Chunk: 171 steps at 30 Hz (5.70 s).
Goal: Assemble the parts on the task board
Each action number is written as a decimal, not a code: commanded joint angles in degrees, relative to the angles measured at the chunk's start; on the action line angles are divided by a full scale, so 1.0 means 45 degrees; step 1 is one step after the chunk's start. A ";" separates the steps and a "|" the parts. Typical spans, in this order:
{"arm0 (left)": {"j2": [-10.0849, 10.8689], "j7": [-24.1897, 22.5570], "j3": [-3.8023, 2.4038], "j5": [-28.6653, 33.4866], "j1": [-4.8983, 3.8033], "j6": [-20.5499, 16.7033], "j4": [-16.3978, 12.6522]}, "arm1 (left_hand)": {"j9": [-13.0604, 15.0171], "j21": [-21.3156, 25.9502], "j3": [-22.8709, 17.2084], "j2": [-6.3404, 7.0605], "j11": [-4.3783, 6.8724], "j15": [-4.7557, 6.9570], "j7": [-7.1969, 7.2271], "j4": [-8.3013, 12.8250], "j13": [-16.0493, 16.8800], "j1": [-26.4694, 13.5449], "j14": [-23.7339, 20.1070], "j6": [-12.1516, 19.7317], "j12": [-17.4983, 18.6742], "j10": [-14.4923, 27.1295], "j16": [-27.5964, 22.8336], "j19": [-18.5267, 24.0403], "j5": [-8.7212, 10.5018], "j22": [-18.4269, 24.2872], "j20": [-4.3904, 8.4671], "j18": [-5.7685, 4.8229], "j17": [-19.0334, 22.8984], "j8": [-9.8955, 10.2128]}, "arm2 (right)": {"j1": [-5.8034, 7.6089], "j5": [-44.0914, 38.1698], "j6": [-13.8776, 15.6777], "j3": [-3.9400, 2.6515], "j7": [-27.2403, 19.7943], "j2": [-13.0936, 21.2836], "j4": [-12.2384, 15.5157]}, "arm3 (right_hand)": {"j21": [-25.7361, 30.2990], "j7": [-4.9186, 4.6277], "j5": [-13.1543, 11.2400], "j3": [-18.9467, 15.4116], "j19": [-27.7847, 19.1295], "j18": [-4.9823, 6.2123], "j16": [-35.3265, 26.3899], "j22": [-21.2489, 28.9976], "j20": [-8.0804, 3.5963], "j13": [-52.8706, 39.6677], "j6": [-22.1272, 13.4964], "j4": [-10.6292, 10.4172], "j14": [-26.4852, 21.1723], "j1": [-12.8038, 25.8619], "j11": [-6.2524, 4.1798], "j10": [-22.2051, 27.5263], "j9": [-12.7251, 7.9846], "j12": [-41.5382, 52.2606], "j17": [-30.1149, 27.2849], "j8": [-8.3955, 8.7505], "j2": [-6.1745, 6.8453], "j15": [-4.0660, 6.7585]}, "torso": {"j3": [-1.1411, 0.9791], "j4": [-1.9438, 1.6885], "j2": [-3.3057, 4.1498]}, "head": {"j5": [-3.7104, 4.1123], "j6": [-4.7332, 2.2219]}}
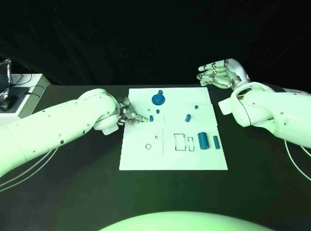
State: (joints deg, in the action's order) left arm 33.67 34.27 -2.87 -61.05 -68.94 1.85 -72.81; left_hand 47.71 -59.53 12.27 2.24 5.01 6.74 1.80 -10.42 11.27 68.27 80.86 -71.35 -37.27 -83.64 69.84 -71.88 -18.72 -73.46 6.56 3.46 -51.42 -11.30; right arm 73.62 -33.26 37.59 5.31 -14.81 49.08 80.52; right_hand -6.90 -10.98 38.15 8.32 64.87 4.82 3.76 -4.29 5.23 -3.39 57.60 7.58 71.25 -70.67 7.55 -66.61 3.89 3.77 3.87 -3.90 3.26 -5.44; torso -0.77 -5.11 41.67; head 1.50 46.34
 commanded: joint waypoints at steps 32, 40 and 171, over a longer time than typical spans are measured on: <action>0.0719 -0.6450 -0.0667 0.2437 0.0107 -0.2787 -0.0250 | -0.6072 0.7880 -0.4519 -0.0085 -0.2437 -0.2150 -0.2088 0.1981 -0.1728 0.4012 -0.5170 0.3640 0.3869 0.5501 -0.6598 0.4458 0.3445 0.4734 -0.2037 0.0020 0.6299 0.1510 | -0.0073 -0.0042 -0.0173 -0.0006 -0.0111 0.0050 -0.0086 | 0.0044 -0.0005 -0.0022 0.0027 0.0003 0.0224 -0.0054 0.0014 0.0062 0.0018 -0.0042 0.0064 -0.0120 -0.0119 -0.0020 0.0108 -0.0009 -0.0061 -0.0020 0.0085 -0.0004 -0.0013 | -0.0003 -0.0008 -0.0003 | 0.0030 -0.0276; -0.0122 -0.8328 -0.0280 -0.0726 0.0106 -0.3522 0.0525 | -0.8561 0.8053 -0.5298 0.0514 -0.2565 -0.2119 -0.1723 0.2560 -0.1729 0.3647 -0.4489 0.2988 0.5507 0.5362 -0.6592 0.3967 0.3478 0.4783 -0.2055 0.0192 0.7121 0.1639 | -0.0077 -0.0032 -0.0199 -0.0005 -0.0122 -0.0060 -0.0168 | 0.0038 -0.0004 -0.0028 0.0074 0.0010 0.0227 -0.0052 0.0012 0.0057 0.0017 -0.0045 0.0080 -0.0115 -0.0111 -0.0022 0.0110 -0.0010 -0.0060 -0.0019 0.0082 -0.0007 -0.0009 | -0.0019 0.0024 0.0022 | 0.0002 -0.0426; -0.0880 -0.7047 -0.0009 -0.2746 0.0212 -0.2333 0.1346 | -0.9714 0.3515 -0.8178 0.0295 -0.1577 -0.1159 -0.1668 0.3897 -0.1636 0.2829 -0.2826 -0.0095 0.7325 0.1681 0.0161 0.2812 0.3474 -0.0416 -0.1334 0.1071 0.6238 0.1702 | -0.0071 -0.0034 -0.0225 -0.0005 -0.0106 -0.0035 0.0087 | 0.0011 0.0001 -0.0005 0.0147 0.0010 0.0221 -0.0052 0.0012 0.0050 0.0017 -0.0034 0.0104 -0.0099 -0.0037 -0.0028 0.0094 -0.0009 -0.0059 -0.0019 0.0082 0.0008 -0.0004 | 0.0001 -0.0003 0.0026 | 0.0152 -0.0278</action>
State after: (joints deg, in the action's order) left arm 29.52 1.42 -2.81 -75.54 -67.94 -12.47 -66.23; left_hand 3.92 -43.56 -24.73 3.80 -2.16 1.54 -5.83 7.30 3.87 81.30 67.87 -71.47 -4.43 -75.68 70.83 -59.20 -2.88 -74.95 0.82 7.90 -23.30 -3.49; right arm 73.31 -33.22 37.30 5.32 -14.85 48.88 80.81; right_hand -6.91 -10.87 38.15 8.80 64.88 4.82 3.76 -4.30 5.23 -3.39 57.70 8.06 71.05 -70.66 7.35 -66.41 3.90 3.77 3.87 -3.90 3.26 -5.65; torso -0.74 -5.13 41.78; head 2.24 45.08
